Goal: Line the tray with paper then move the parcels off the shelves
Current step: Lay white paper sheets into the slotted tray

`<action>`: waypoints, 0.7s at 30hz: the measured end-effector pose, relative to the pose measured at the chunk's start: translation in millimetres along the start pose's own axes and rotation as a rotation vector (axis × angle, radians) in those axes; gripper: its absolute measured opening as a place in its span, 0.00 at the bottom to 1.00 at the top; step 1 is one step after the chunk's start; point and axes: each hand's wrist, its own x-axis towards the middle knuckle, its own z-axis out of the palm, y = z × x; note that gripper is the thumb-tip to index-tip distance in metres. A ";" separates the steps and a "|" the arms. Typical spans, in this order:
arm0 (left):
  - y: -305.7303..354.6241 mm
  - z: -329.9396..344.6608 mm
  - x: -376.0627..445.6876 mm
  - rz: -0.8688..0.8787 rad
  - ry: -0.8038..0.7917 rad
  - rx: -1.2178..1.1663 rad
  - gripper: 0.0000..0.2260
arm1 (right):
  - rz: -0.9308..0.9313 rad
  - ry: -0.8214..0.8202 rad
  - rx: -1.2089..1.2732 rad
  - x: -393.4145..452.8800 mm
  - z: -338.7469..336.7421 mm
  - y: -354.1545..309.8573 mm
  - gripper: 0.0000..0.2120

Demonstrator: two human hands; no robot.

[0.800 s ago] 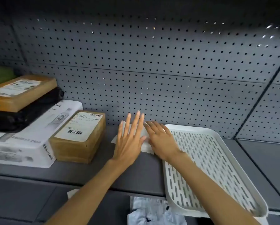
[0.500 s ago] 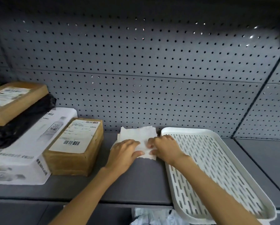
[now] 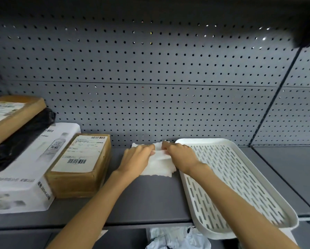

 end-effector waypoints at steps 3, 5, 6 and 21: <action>2.1 -18.6 8.3 0.000 0.081 -0.052 0.10 | 0.033 0.077 0.143 -1.9 -17.2 5.7 0.20; 3.5 -39.2 14.7 -0.009 0.132 -0.100 0.13 | 0.050 0.149 0.165 -2.7 -33.2 11.0 0.22; 4.4 -50.7 17.6 -0.012 0.152 -0.123 0.14 | 0.055 0.199 0.165 -3.4 -42.1 14.1 0.21; 74.0 -111.0 34.7 0.178 0.014 -0.838 0.13 | 0.144 0.557 0.178 -56.4 -117.3 91.2 0.19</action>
